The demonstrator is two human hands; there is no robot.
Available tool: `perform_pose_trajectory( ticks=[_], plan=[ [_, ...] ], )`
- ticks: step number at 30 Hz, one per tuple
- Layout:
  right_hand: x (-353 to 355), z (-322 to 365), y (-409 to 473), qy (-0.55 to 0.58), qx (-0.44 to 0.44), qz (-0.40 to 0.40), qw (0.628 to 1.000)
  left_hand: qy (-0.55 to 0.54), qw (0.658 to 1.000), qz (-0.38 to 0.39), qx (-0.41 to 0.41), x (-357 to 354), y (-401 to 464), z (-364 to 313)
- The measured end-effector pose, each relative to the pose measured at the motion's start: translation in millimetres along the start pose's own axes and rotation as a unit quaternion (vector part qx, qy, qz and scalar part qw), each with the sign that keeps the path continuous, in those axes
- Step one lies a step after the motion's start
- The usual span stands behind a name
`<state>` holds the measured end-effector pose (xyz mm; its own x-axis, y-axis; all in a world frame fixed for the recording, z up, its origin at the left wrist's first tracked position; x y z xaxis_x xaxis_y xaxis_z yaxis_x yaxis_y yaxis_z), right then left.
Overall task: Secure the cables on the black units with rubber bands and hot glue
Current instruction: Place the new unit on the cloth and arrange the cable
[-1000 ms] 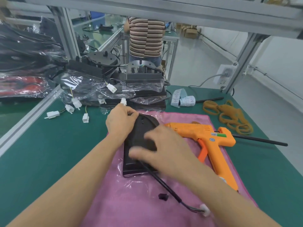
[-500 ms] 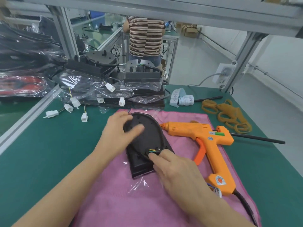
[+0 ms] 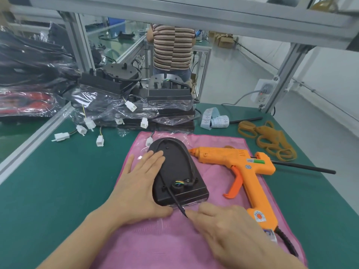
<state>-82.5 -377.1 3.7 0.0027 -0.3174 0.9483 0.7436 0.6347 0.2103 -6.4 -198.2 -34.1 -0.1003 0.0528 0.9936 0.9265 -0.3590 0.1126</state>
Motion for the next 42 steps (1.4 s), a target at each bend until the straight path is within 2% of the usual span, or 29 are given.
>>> perform_pose_trajectory(
  ticks=[2, 4, 9, 13, 15, 17, 23, 26, 28, 30, 34, 38, 42],
  plan=[
    [3, 2, 3, 0.007, 0.015, 0.041, 0.999, 0.0, 1.0, 0.005, -0.006, 2, 1, -1],
    [7, -3, 7, 0.038, -0.011, 0.08, 0.996, -0.001, 1.0, 0.021, -0.022, 3, 1, 0],
    [21, -22, 12, 0.092, -0.069, 0.097, 0.989, 0.04, 0.996, 0.024, -0.08, 3, -6, -4],
    [30, -41, 19, -0.012, -0.061, 0.072, 0.995, -0.044, 0.992, 0.03, -0.112, 1, -14, -7],
    [41, -45, 32, -0.077, -0.007, 0.021, 0.997, -0.098, 0.988, 0.019, -0.116, 3, -16, -7],
    [45, -50, 43, -0.06, 0.019, -0.022, 0.998, -0.122, 0.984, -0.002, -0.13, 5, -20, -8],
    [27, -63, 79, -0.107, 0.015, 0.03, 0.994, -0.054, 0.981, -0.081, -0.168, 3, -27, -14],
    [18, -74, 84, -0.04, -0.006, 0.07, 0.997, 0.003, 0.975, -0.117, -0.188, 3, -27, -18],
    [18, -77, 85, 0.075, -0.031, 0.065, 0.995, 0.01, 0.973, -0.121, -0.196, 4, -27, -19],
    [15, -82, 86, 0.196, -0.062, 0.066, 0.976, 0.005, 0.972, -0.117, -0.205, 7, -25, -19],
    [6, -90, 91, 0.384, -0.131, 0.062, 0.912, -0.023, 0.969, -0.093, -0.229, 16, -23, -18],
    [-2, -89, 90, 0.456, -0.153, 0.093, 0.872, -0.021, 0.963, -0.09, -0.253, 29, -21, -21],
    [-3, -85, 91, 0.447, -0.145, 0.115, 0.875, -0.005, 0.964, -0.09, -0.249, 29, -22, -31]
  ],
)
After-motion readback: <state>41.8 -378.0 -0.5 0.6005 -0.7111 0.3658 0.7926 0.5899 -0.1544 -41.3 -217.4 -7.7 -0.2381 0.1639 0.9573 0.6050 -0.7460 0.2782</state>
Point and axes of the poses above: each hand's wrist, its own y-axis towards the middle knuckle, its own x-axis out of the back of the hand, z = x × y, the point moved 4 cm from there along y, towards the middle knuckle, and after that the axes turned 15 degrees about y, right-handed, at the moved point
